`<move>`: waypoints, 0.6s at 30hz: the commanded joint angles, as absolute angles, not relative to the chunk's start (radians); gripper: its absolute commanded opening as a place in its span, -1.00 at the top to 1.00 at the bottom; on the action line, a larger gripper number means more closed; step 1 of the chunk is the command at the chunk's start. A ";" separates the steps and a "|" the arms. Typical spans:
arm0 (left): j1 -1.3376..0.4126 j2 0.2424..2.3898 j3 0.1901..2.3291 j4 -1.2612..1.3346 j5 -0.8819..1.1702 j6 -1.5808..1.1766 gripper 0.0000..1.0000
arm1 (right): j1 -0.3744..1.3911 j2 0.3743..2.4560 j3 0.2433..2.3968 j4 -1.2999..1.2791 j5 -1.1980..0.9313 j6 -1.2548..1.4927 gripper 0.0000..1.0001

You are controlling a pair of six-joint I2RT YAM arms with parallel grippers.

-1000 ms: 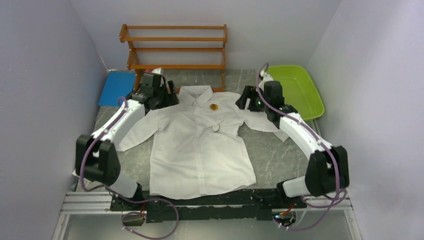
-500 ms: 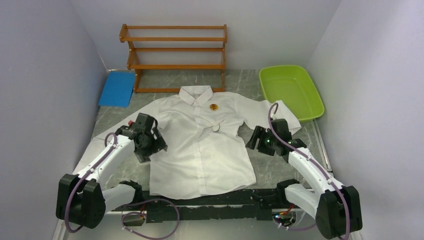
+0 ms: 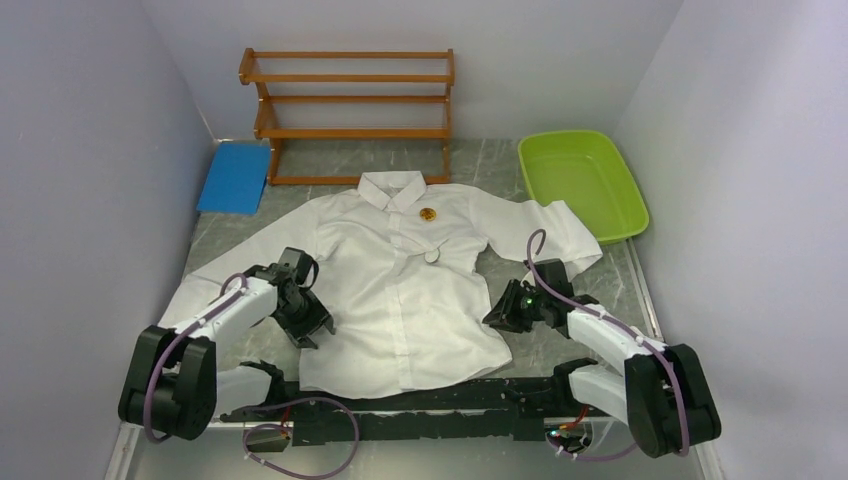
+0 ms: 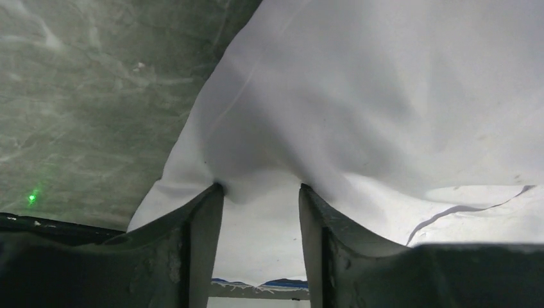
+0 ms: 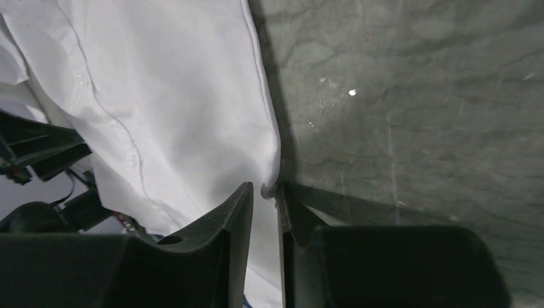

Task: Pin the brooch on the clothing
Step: Flatten out the clothes at the center of the board.

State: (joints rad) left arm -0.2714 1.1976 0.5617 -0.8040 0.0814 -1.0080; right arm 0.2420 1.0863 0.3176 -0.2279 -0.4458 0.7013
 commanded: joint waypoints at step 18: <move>-0.236 1.012 0.616 -1.022 0.227 -1.057 0.95 | 0.259 0.744 0.340 -0.595 -0.509 0.760 1.00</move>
State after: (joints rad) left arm -0.2409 1.0763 0.5640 -0.8909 0.1902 -1.0187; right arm 0.2535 0.8307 0.3038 -0.4587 -0.4763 0.7223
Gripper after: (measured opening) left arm 0.034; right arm 0.009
